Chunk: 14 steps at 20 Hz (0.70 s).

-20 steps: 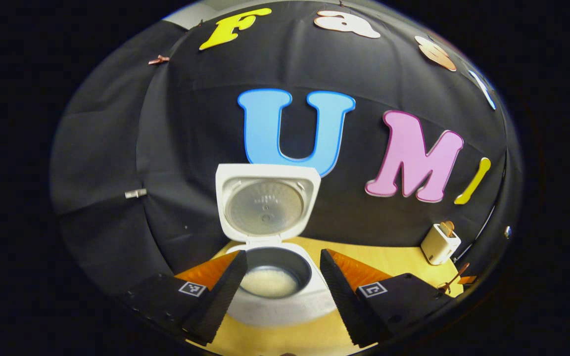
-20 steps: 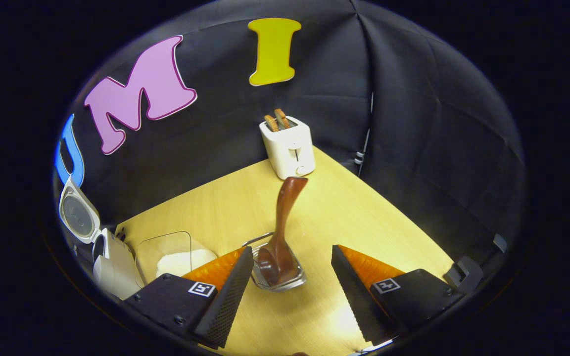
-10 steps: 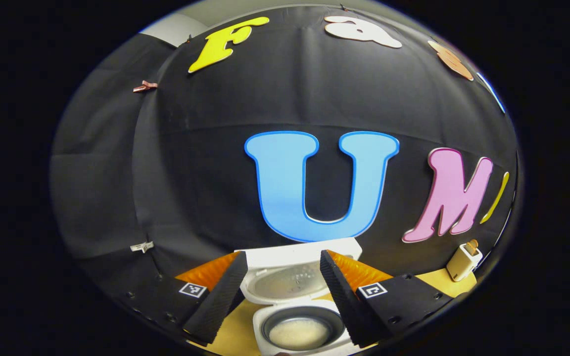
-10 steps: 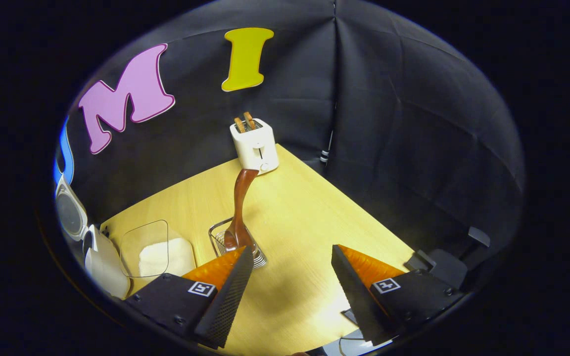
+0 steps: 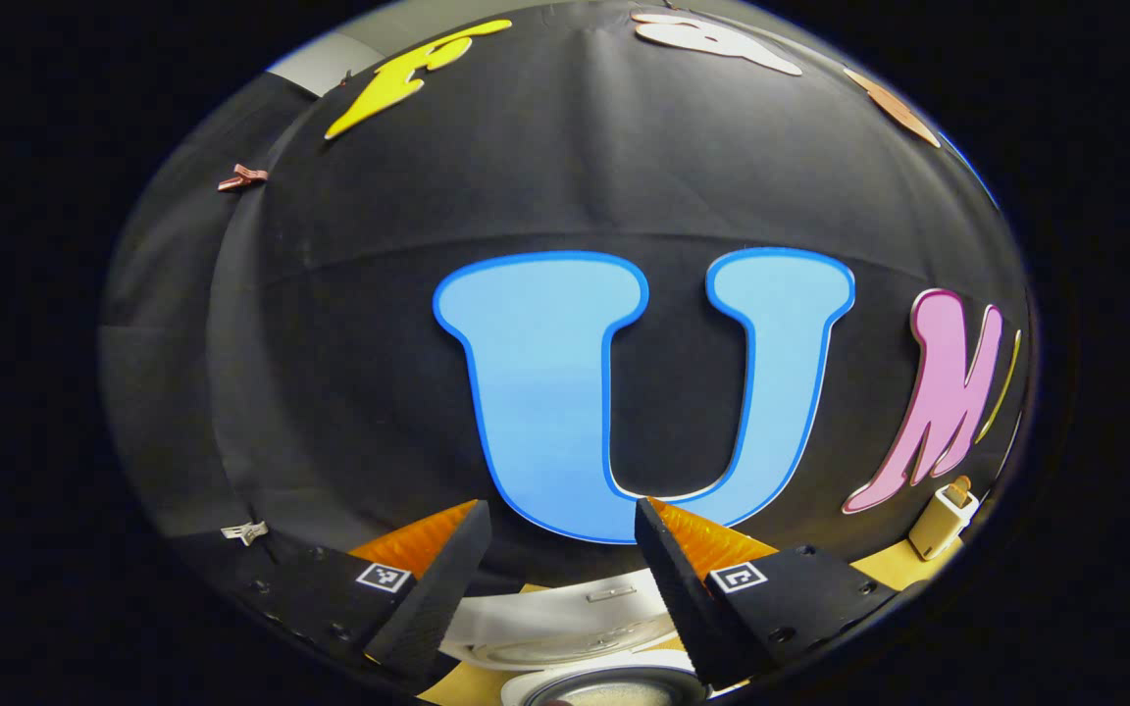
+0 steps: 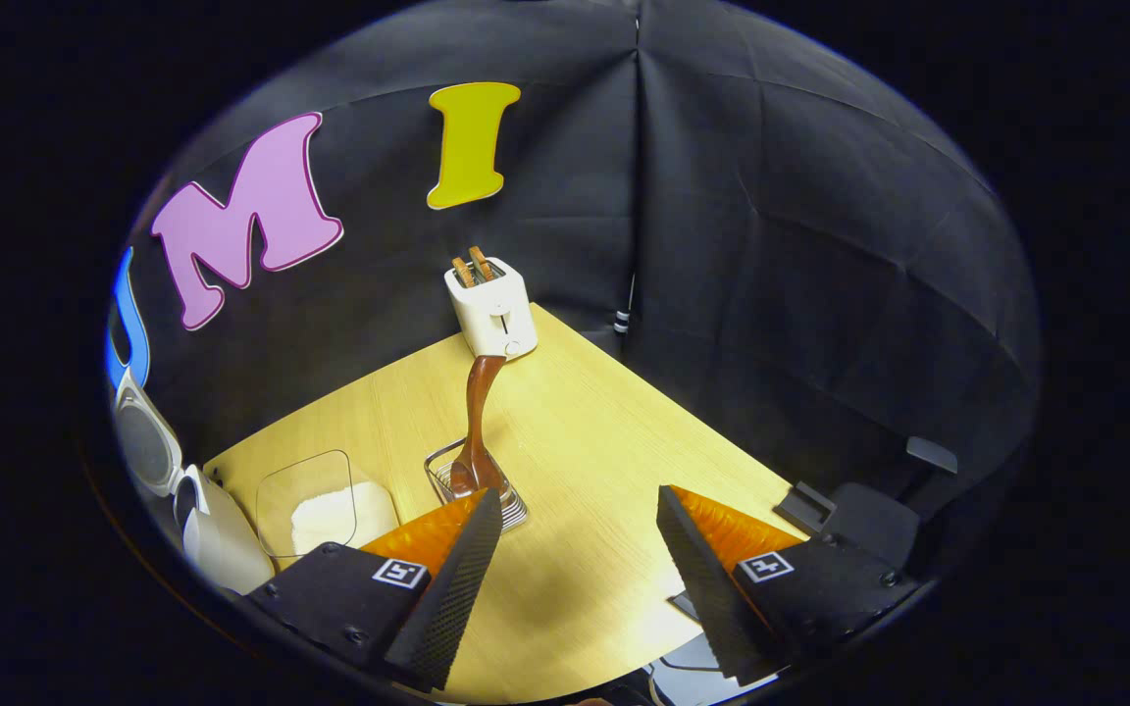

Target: Close the left gripper, press the button to open the rice cooker; take a wooden spoon from the chopstick holder with the right hand, scoop a spoonful of rice and pour it into the rice cooker, then put the wooden spoon back into the chopstick holder.

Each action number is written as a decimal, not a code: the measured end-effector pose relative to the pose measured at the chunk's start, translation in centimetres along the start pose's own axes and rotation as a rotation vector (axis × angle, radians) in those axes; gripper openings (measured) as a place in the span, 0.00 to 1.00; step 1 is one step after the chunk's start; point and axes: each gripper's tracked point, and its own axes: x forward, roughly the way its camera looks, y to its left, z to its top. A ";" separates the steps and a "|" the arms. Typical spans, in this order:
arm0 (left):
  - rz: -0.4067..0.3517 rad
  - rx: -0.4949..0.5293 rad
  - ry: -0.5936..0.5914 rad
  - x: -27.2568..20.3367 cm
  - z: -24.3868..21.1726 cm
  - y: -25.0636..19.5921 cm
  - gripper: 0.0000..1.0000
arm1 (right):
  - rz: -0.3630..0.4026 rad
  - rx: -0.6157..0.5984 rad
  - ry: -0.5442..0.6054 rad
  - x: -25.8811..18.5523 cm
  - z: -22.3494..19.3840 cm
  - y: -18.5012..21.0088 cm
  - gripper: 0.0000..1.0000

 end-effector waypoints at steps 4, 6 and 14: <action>-0.010 -0.044 0.077 2.5 -2.8 -0.3 0.95 | -0.004 0.002 0.005 -1.0 -0.9 0.5 0.99; -0.023 -0.041 0.129 2.6 -4.2 -1.0 0.95 | 0.003 0.005 0.007 -1.2 -1.3 1.0 0.99; -0.036 -0.080 0.255 -0.6 -6.0 -2.6 0.99 | 0.093 -0.024 0.053 0.5 -3.0 4.0 0.99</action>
